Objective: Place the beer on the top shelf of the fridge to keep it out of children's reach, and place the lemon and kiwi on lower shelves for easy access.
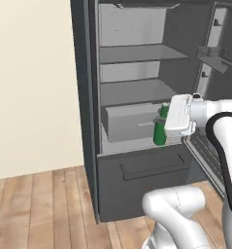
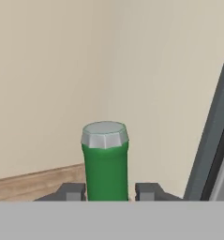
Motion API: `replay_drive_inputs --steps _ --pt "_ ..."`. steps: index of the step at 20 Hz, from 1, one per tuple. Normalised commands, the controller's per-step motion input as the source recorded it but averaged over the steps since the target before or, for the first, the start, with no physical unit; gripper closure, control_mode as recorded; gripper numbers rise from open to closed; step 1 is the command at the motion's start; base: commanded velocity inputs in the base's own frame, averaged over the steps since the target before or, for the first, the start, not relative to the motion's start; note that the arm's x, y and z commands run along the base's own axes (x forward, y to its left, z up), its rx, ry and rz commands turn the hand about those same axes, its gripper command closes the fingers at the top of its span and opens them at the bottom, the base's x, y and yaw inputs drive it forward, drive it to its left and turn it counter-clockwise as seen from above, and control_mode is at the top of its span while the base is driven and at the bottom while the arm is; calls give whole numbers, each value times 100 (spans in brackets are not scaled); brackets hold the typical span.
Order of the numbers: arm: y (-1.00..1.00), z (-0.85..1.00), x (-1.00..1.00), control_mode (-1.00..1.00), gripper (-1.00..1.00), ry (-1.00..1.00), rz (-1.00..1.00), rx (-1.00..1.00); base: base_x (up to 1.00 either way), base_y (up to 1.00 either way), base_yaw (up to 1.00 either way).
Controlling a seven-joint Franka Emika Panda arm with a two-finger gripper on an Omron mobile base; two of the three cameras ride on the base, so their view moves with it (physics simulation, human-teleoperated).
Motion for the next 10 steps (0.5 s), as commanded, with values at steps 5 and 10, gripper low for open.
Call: replay_drive_inputs --steps 5,10 --pt "0 0 0 100 100 0 0 0 66 20 -27" --pt "0 0 0 100 100 0 0 0 66 33 -21"
